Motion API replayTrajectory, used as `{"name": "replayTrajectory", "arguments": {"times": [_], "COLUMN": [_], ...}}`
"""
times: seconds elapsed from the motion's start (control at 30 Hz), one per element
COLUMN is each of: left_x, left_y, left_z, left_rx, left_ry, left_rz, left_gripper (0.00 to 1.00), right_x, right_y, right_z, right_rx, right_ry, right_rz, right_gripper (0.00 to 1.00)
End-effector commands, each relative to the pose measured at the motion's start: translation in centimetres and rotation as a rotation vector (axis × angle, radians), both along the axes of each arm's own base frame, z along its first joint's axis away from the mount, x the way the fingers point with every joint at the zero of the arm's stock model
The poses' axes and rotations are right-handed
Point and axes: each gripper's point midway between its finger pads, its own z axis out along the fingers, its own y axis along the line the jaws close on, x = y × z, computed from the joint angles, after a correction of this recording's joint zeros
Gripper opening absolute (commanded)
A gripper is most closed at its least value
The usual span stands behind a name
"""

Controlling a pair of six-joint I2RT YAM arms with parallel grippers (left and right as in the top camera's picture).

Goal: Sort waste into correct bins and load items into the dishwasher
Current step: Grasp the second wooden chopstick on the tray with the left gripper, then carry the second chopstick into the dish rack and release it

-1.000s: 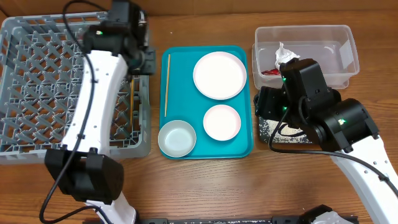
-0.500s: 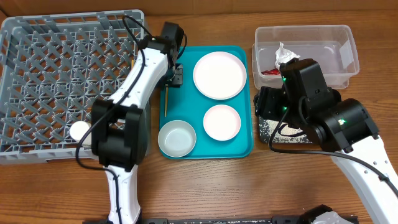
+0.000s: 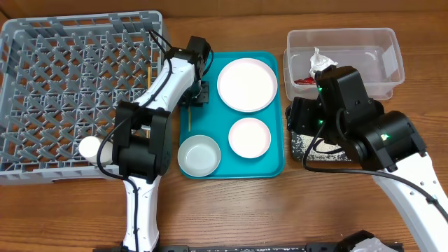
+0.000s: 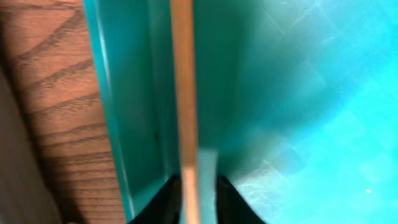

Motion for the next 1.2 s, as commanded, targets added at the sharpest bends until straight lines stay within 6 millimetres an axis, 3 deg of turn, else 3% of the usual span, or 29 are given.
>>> {"name": "replayTrajectory", "arguments": {"times": [0.0,0.07,0.2,0.3,0.47,0.57,0.73,0.8,0.9,0.97,1.17], "left_x": [-0.6,-0.6,-0.5,0.2,1.0,0.8,-1.1,-1.9,-2.6,-2.6,-1.7], "left_y": [-0.5,-0.9,-1.1,-0.9,0.6,2.5,7.9,9.5,10.5,10.8,11.3], "left_z": [-1.9,-1.4,-0.2,1.9,9.0,14.1,21.9,23.8,24.2,23.2,17.0], "left_rx": [-0.039,-0.061,-0.071,-0.076,-0.085,-0.087,-0.011,-0.007,-0.015,-0.005,0.039], "left_ry": [0.058,0.064,0.069,0.049,-0.02,-0.091,-0.235,-0.269,-0.26,-0.233,-0.176], "left_rz": [-0.017,-0.016,-0.016,-0.008,0.022,0.056,0.145,0.171,0.145,0.126,0.07], "left_gripper": [0.13,0.04,0.04,0.04,0.04,0.04,0.05,0.07,0.08,0.08,0.09], "right_x": [0.2,0.2,0.2,0.2,0.2,0.2,0.2,0.2,0.3,0.4,0.4], "right_y": [0.0,0.0,0.0,0.0,0.0,0.0,0.0,0.0,0.0,0.1,0.1], "right_z": [0.7,0.7,0.7,0.7,0.7,0.7,0.7,0.7,0.8,0.8,0.8], "right_rx": [0.011,0.011,0.011,0.011,0.011,0.011,0.011,0.011,0.013,0.014,0.014], "right_ry": [-0.019,-0.02,-0.02,-0.019,-0.019,-0.019,-0.019,-0.02,-0.024,-0.026,-0.026], "right_rz": [-0.006,-0.006,-0.006,-0.006,-0.006,-0.006,-0.006,-0.006,-0.006,-0.006,-0.006], "right_gripper": [0.63,0.63,0.63,0.63,0.63,0.63,0.63,0.63,0.63,0.63,0.64]}}
